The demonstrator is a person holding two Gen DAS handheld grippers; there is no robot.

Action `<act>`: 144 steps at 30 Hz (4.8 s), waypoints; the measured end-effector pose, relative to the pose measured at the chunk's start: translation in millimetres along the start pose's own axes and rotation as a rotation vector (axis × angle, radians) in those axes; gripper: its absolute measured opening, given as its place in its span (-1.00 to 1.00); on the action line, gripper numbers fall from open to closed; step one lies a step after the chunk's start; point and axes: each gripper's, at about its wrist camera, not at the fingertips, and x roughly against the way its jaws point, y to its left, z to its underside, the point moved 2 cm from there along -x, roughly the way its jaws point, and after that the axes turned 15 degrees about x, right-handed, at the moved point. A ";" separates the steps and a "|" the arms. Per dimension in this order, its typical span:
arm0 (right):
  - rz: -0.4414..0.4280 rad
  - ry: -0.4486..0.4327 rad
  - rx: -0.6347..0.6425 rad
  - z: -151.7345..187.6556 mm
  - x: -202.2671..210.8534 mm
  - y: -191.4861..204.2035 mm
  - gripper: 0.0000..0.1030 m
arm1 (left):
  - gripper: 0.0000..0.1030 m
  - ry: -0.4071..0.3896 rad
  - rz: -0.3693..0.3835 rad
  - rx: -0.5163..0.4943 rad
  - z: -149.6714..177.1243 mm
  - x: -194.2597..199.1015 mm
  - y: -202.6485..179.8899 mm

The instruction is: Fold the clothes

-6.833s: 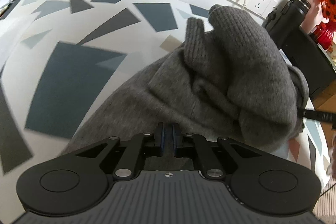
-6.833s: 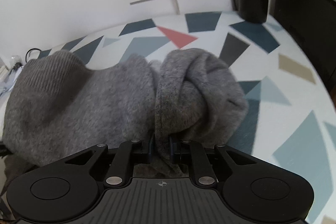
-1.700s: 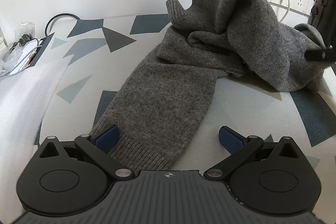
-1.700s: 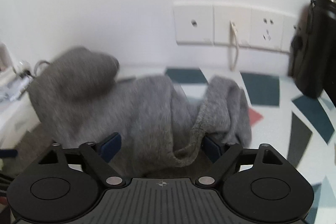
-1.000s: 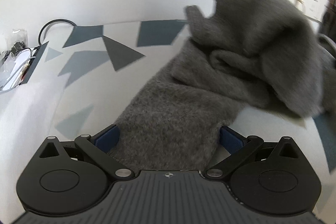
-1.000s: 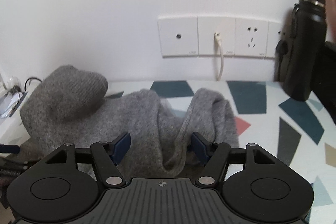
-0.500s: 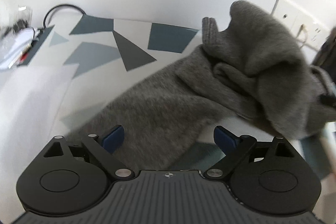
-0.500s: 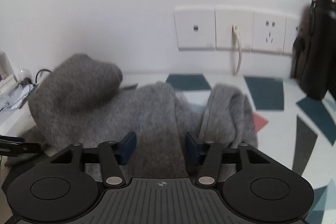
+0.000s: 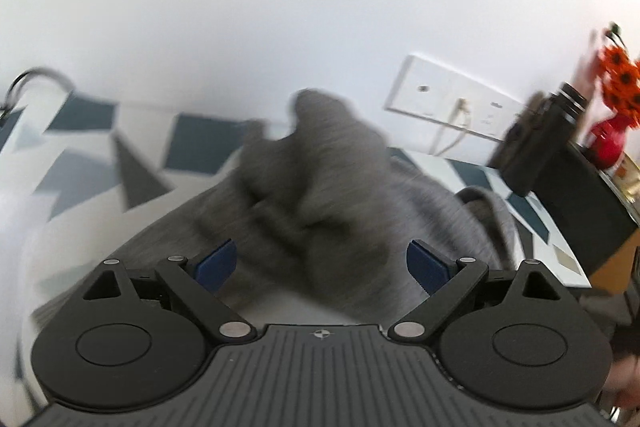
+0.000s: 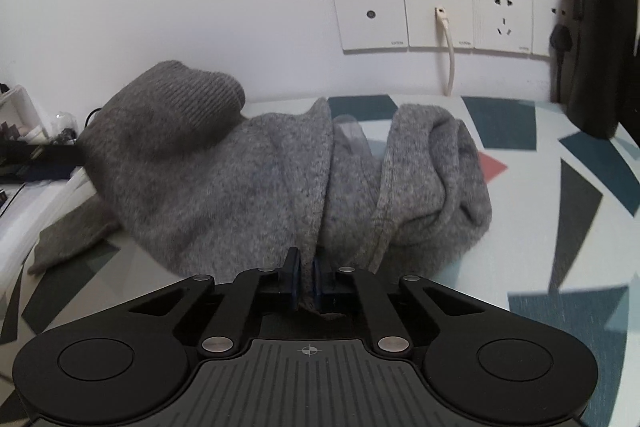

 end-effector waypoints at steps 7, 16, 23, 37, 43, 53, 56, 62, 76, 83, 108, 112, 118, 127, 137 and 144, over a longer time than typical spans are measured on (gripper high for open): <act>0.000 0.013 -0.022 19.7 13.4 -0.7 -0.88 | 0.12 0.009 -0.060 -0.054 -5.9 -41.3 -37.3; -0.016 0.014 -0.026 18.7 15.3 -6.9 -0.88 | -0.65 -0.016 -0.059 -0.144 6.0 -1.7 -37.8; -0.007 -0.004 -0.003 -2.1 8.9 -9.5 -0.49 | -0.57 0.087 -0.074 -0.136 52.1 10.8 -2.0; -0.076 0.005 0.015 -11.0 0.0 9.9 -0.88 | 0.30 0.082 -0.107 -0.072 70.1 22.7 26.8; -0.121 0.033 0.032 14.6 21.5 24.2 -0.89 | 0.30 0.043 -0.093 -0.079 51.2 15.2 17.5; -0.112 0.067 -0.038 48.3 45.7 23.6 -0.85 | 0.09 0.021 -0.061 -0.097 58.2 14.7 0.4; -0.095 0.028 -0.027 42.3 49.6 22.7 -0.56 | -0.56 0.017 -0.074 -0.125 65.8 20.7 2.0; -0.081 -0.005 -0.007 20.6 33.8 20.6 -0.29 | -0.66 0.038 -0.072 -0.129 85.4 33.1 11.8; -0.211 0.087 -0.066 28.7 19.8 27.3 -0.82 | -0.66 0.104 -0.067 -0.065 115.3 49.7 25.2; -0.216 0.157 -0.107 47.8 39.1 14.0 -0.85 | -0.66 0.201 0.010 -0.080 123.5 55.9 13.3; -0.060 0.056 -0.151 6.4 56.1 -17.5 -0.38 | 0.01 0.072 0.040 -0.162 61.0 94.6 -20.9; -0.016 0.047 -0.166 -15.5 60.3 -21.8 -0.37 | -0.01 0.067 0.055 -0.148 36.5 87.3 -19.7; 0.050 -0.052 -0.232 -50.7 94.0 -25.6 -0.37 | -0.01 -0.001 0.177 -0.097 -5.5 91.7 -20.7; 0.168 -0.115 -0.174 -90.1 120.8 -18.1 -0.24 | -0.01 -0.065 0.273 -0.040 -49.6 70.9 -7.6; 0.192 0.025 -0.093 -88.2 61.2 -16.9 0.05 | 0.40 0.179 0.143 0.127 -42.2 -14.2 30.5; 0.056 0.123 -0.027 -88.0 -24.6 -20.7 0.06 | 0.43 0.281 0.044 0.217 -28.1 -44.1 44.8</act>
